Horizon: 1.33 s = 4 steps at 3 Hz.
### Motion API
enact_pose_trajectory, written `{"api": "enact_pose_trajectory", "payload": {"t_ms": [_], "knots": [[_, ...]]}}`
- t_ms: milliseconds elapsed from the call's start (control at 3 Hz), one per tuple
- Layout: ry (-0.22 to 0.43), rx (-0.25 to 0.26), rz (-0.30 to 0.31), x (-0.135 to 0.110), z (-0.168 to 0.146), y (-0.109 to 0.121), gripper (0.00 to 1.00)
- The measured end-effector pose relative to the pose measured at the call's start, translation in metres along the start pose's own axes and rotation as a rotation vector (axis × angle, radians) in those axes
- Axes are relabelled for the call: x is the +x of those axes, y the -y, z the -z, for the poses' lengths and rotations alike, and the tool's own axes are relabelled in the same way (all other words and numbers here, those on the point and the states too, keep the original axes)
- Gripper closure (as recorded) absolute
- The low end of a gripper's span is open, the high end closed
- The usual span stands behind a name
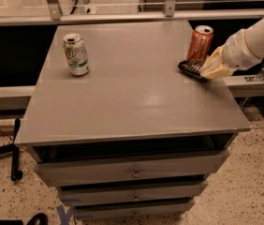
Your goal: Move rxbar chocolate near coke can
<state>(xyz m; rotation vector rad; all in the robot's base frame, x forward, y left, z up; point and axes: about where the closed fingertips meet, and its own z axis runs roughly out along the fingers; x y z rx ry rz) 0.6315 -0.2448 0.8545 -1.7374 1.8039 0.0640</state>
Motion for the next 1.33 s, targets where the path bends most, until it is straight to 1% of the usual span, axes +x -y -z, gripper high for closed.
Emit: {"api": "enact_pose_trajectory", "payload": {"t_ms": [333, 667, 1000, 1333], "knots": [[0.002, -0.022, -0.012, -0.001, -0.001, -0.003, 0.13], [0.051, 0.005, -0.079, -0.001, 0.012, -0.005, 0.0], [0.155, 0.116, -0.19, 0.005, 0.058, 0.001, 0.0], [0.193, 0.292, -0.311, 0.028, 0.131, 0.002, 0.0]]}}
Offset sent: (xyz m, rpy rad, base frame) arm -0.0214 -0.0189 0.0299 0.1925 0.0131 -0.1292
